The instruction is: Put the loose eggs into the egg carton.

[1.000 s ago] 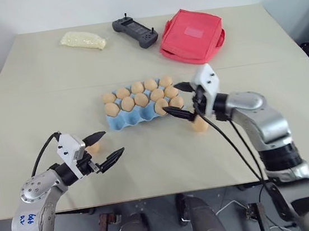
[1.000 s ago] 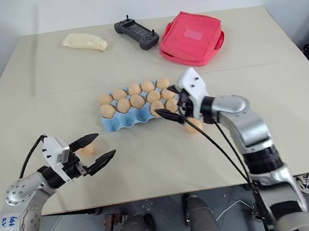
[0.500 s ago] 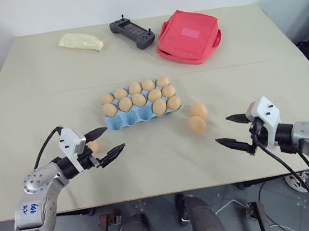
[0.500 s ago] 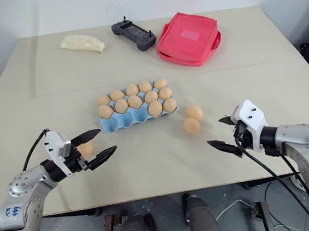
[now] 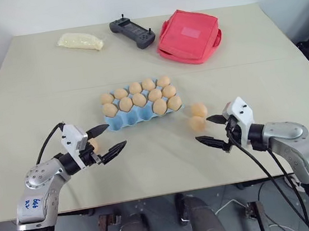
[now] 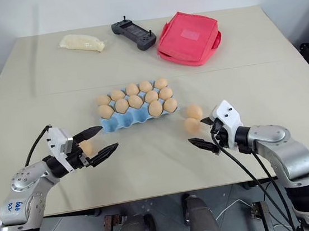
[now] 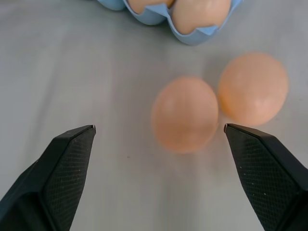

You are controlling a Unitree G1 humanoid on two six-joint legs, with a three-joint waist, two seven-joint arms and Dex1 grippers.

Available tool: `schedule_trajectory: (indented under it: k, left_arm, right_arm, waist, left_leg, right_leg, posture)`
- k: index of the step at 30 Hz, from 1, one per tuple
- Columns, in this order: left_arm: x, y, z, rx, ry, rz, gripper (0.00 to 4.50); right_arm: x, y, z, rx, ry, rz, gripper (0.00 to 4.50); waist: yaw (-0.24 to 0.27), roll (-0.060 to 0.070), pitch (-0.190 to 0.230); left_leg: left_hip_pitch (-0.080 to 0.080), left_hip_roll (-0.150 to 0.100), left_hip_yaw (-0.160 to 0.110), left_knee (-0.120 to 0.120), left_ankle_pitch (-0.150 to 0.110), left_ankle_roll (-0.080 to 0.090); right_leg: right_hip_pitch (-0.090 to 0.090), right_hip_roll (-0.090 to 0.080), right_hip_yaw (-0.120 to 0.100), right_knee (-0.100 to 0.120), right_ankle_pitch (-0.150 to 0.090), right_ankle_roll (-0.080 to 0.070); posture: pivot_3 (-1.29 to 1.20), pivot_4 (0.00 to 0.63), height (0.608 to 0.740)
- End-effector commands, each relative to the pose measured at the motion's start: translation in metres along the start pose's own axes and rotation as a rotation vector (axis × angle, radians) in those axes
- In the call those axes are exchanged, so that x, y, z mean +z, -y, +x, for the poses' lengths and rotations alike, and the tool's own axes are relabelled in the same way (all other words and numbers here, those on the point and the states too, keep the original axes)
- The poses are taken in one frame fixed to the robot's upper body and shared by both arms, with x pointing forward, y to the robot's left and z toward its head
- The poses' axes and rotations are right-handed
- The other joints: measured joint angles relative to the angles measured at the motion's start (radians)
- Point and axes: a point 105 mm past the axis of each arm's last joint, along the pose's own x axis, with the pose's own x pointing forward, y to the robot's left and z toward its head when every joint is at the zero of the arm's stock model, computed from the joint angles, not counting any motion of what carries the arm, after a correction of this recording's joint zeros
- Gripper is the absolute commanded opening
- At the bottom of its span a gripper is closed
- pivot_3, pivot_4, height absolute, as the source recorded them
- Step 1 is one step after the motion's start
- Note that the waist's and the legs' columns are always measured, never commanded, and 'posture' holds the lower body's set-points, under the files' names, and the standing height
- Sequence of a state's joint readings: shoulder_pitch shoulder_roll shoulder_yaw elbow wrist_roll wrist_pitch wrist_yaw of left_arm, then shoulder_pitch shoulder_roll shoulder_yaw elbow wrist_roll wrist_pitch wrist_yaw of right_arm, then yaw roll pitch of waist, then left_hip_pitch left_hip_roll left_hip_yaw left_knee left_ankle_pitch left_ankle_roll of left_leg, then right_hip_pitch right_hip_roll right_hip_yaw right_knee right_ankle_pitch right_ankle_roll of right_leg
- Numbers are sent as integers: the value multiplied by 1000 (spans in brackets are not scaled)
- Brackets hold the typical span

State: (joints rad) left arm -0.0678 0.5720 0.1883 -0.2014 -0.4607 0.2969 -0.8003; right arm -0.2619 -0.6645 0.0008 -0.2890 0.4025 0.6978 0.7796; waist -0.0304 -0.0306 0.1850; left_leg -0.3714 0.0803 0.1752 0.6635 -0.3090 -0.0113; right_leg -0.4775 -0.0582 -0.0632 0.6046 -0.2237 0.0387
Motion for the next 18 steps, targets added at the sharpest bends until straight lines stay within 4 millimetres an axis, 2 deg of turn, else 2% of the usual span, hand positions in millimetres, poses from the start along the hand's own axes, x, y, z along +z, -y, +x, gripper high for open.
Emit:
schedule_trajectory:
  k: [1, 9, 12, 17, 18]
  left_arm:
    - [14, 1, -6, 14, 21, 54, 4500]
    - [13, 3, -11, 38, 16, 51, 4500]
    - [13, 4, -11, 43, 17, 52, 4500]
    - [14, 4, -11, 46, 19, 52, 4500]
    - [13, 4, -11, 46, 20, 51, 4500]
  right_arm:
    - [6, 0, 7, 8, 25, -20, 4473]
    - [4, 2, 21, 22, 40, -11, 4473]
    - [4, -1, 24, 40, 49, -4, 3798]
    - [13, -10, 24, 71, 89, -9, 2000]
    - [15, -12, 23, 78, 94, -12, 1766]
  waist:
    - [1, 0, 0]
    - [1, 0, 0]
    - [0, 0, 0]
    - [1, 0, 0]
    - [0, 0, 0]
  left_leg:
    - [0, 0, 0, 0, 0, 0]
    - [0, 0, 0, 0, 0, 0]
    - [0, 0, 0, 0, 0, 0]
    - [0, 0, 0, 0, 0, 0]
    - [0, 0, 0, 0, 0, 0]
  right_leg:
    - [0, 0, 0, 0, 0, 0]
    - [0, 0, 0, 1, 0, 0]
    - [0, 0, 0, 1, 0, 0]
    - [0, 0, 0, 1, 0, 0]
    - [0, 0, 0, 1, 0, 0]
  posture:
    - [0, 150, 740]
    - [0, 150, 740]
    - [0, 150, 740]
    - [0, 150, 740]
    - [0, 150, 740]
